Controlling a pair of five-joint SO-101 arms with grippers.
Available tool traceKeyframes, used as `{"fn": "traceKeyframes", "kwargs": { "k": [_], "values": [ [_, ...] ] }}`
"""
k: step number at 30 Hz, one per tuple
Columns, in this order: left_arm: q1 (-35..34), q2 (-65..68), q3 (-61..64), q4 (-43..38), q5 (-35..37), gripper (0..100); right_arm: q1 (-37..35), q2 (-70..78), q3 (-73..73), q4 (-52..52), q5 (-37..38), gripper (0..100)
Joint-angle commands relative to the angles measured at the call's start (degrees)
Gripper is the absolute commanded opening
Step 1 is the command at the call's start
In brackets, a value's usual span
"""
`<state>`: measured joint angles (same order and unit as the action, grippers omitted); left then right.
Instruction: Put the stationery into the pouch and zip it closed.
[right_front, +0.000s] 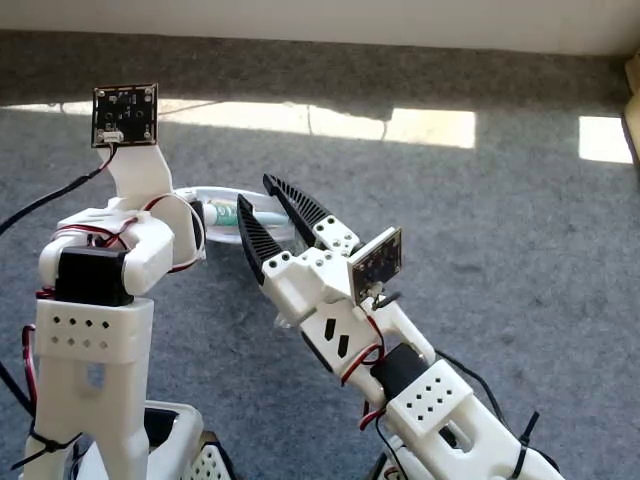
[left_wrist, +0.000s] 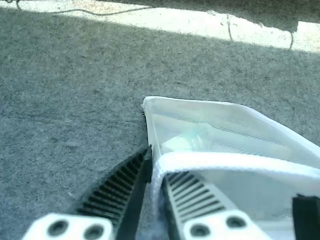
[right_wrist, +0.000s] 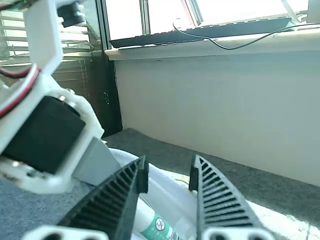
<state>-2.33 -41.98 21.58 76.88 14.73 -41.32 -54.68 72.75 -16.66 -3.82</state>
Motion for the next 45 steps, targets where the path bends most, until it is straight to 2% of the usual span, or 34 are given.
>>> {"fn": "traceKeyframes", "kwargs": {
  "k": [1,10,14,21,34,37,45],
  "values": [
    [-1.45,-0.84,-0.40,-0.09,-0.53,1,0.40,-0.40,-0.13,0.84,-0.62,13.4],
    [-1.45,-1.10,-0.40,-0.09,-0.53,1,0.40,-0.92,-0.13,0.84,-0.62,13.4],
    [-1.45,-1.01,-0.40,-0.18,-0.53,1,-0.57,-8.31,0.57,1.01,-0.62,13.4],
    [-1.45,-1.01,-0.40,-0.44,-0.53,1,-2.51,-17.01,2.59,12.70,-0.62,13.4],
    [-1.45,-1.19,0.92,-0.53,-0.53,1,-0.13,-20.62,1.01,13.58,-0.53,13.4],
    [-1.45,-1.19,1.01,-0.53,-0.53,1,-0.13,-23.69,-1.54,18.68,-0.53,13.4],
    [-1.45,-1.19,1.01,-0.53,-0.53,1,-0.04,-25.98,-10.95,42.15,-0.53,13.4]
  ]
}}
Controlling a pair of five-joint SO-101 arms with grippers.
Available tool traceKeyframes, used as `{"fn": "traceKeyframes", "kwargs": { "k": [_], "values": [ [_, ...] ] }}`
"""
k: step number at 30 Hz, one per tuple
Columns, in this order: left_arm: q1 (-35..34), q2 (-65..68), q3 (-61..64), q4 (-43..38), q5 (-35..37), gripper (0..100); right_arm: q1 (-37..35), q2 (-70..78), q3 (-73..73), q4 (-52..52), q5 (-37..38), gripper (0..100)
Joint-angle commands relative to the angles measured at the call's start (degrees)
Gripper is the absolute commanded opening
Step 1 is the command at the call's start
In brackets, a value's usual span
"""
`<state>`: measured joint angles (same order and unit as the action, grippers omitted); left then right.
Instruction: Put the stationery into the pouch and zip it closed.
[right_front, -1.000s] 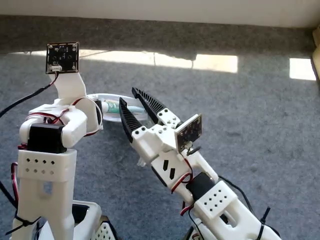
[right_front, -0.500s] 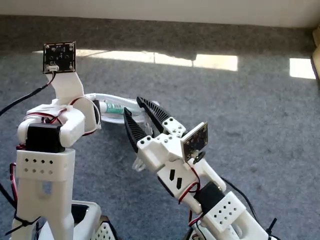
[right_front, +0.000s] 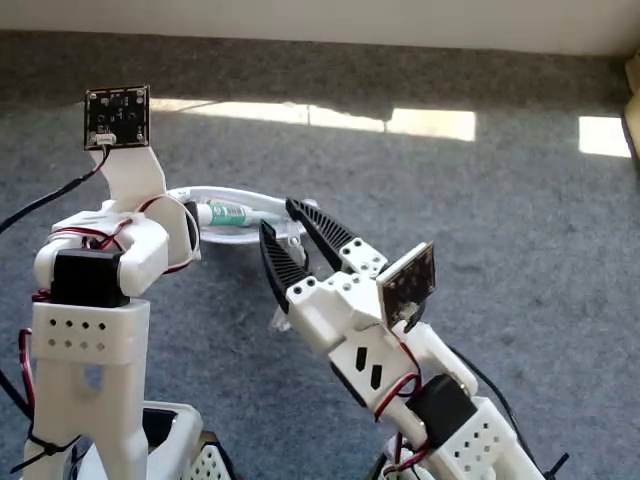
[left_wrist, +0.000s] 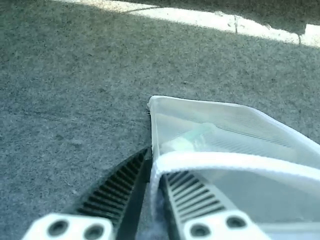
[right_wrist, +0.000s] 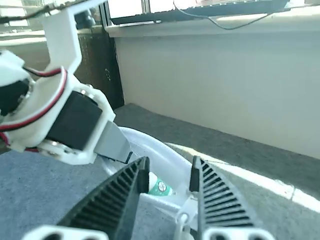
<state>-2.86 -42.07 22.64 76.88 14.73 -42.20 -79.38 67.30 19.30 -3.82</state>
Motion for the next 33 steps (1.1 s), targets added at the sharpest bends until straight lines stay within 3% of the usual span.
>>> {"fn": "traceKeyframes", "kwargs": {
  "k": [1,11,17,21,27,33],
  "values": [
    [-0.92,-1.10,-0.04,-0.53,-0.53,1,0.92,-1.27,-5.93,8.04,-0.35,13.4],
    [-0.92,-1.10,0.57,-0.53,-0.62,1,1.36,-1.36,-6.02,16.40,-0.18,13.4],
    [-0.92,-1.10,0.40,-0.53,-0.62,1,7.96,-1.71,-8.84,21.05,-0.18,13.7],
    [-0.92,-1.10,0.48,-0.62,-0.62,1,8.31,-4.97,-13.41,26.24,-0.09,13.8],
    [-0.92,-1.01,0.66,-1.23,-0.62,1,8.22,-10.33,-15.52,31.96,6.15,13.9],
    [-0.92,-0.84,0.66,-1.23,-0.62,1,8.04,-9.71,-15.34,37.32,6.24,16.0]
  ]
}}
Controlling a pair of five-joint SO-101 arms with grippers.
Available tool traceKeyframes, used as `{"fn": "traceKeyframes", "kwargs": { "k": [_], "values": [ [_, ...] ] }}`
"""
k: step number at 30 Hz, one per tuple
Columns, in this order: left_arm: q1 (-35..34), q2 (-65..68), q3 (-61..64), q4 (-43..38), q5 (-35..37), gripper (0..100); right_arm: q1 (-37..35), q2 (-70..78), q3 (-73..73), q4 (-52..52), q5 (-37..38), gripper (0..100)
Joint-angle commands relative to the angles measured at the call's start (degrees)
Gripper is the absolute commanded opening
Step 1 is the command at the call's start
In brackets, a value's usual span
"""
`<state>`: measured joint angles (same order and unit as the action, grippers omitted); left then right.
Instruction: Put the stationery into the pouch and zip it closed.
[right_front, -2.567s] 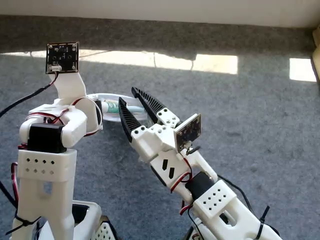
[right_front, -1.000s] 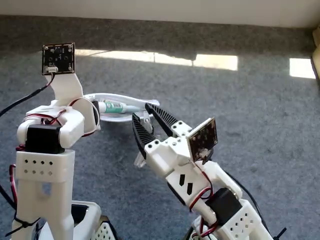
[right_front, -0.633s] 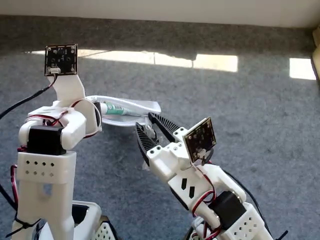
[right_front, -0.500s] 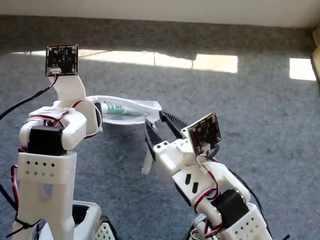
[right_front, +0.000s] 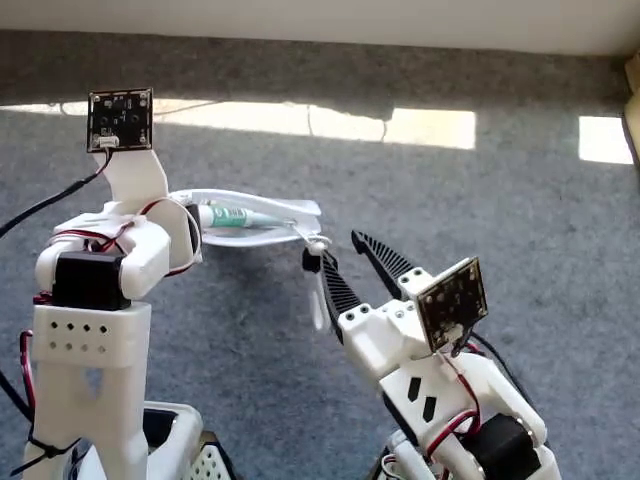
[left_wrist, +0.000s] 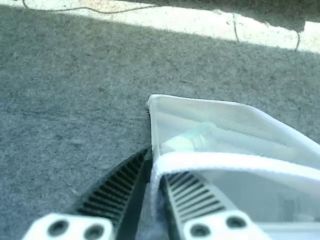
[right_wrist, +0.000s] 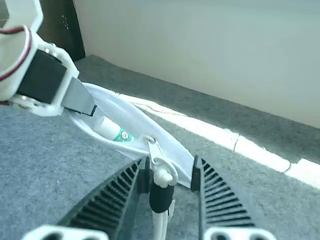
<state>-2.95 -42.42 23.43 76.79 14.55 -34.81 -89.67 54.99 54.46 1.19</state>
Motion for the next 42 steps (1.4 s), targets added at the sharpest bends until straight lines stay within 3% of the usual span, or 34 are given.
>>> {"fn": "traceKeyframes", "kwargs": {
  "k": [1,7,14,31,42],
  "values": [
    [-0.84,-0.48,-0.13,-1.14,-0.44,1,0.66,1.10,-3.03,3.12,1.23,17.3],
    [-0.84,-0.48,-0.13,-1.14,-0.44,1,0.57,5.58,-2.95,4.62,0.97,20.4],
    [-0.84,-0.48,-0.13,-0.97,-0.44,1,-4.97,11.30,-1.45,0.66,0.88,20.5],
    [-0.84,-0.48,-0.13,-0.79,-0.44,1,-1.98,13.05,12.09,-17.63,0.97,20.2],
    [-0.84,-0.75,1.36,-1.23,-0.44,1,-1.89,12.97,12.62,-18.42,0.88,19.5]
  ]
}}
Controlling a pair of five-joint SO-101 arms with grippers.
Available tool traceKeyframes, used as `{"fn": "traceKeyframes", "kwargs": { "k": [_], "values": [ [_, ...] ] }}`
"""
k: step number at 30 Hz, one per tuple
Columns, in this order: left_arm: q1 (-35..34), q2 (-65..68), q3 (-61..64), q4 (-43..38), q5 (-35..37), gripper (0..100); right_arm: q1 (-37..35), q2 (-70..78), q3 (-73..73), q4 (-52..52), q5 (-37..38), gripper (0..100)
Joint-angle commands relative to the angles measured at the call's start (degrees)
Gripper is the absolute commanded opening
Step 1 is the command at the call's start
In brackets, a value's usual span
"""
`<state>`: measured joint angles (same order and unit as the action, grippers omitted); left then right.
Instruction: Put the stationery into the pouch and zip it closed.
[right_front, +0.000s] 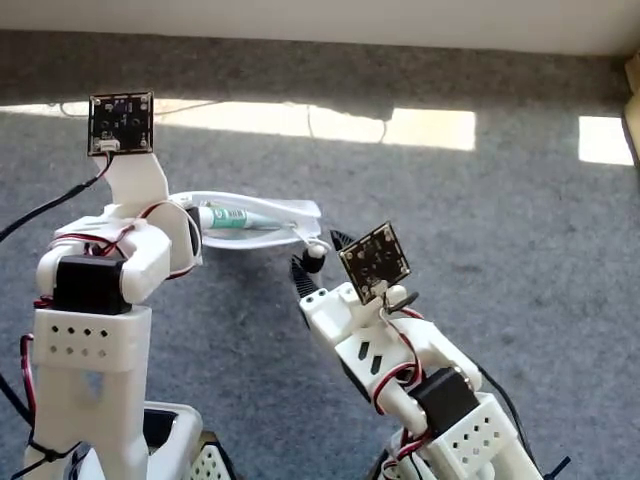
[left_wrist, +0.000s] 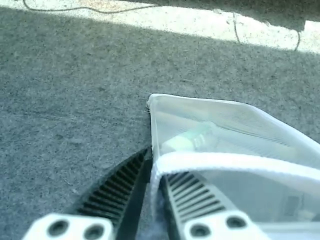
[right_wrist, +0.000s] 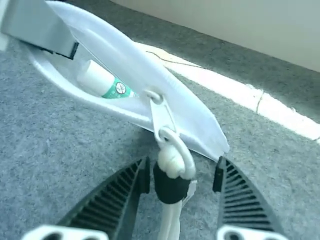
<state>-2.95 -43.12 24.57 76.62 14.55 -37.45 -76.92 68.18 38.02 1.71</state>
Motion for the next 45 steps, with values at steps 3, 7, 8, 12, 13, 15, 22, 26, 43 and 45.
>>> {"fn": "traceKeyframes", "kwargs": {
  "k": [3,7,8,12,13,15,22,26,43,45],
  "values": [
    [-0.84,-0.04,0.22,-1.05,-0.44,1,0.75,0.22,-0.57,-1.98,0.70,13.9],
    [-0.84,-0.04,0.22,-1.05,-0.44,1,0.75,-0.22,-0.48,-1.89,0.70,10.3],
    [-0.84,-0.04,0.22,-1.05,-0.44,1,0.75,-1.10,-0.22,-1.89,0.70,10.1],
    [-0.84,-0.04,0.31,-1.05,-0.44,1,0.48,-8.13,0.04,1.27,0.79,6.9],
    [-0.84,-0.04,0.40,-1.23,-0.44,1,0.48,-10.15,-0.04,2.51,0.88,5.7],
    [-0.84,0.04,0.48,-1.76,-0.44,1,0.48,-13.67,-0.04,4.00,0.88,4.6],
    [-0.84,0.22,0.57,-1.76,-0.44,1,-0.22,-14.55,0.13,5.32,5.63,1.4],
    [-0.84,0.31,0.57,-1.76,-0.44,1,-1.36,-14.37,-0.13,7.69,5.89,1.0],
    [0.66,0.40,0.57,-12.04,0.18,27,-4.97,-14.46,-0.48,14.20,12.92,0.8],
    [2.59,0.40,0.57,-13.63,0.00,27,-4.97,-14.46,-0.48,14.20,12.92,0.8]
  ]
}}
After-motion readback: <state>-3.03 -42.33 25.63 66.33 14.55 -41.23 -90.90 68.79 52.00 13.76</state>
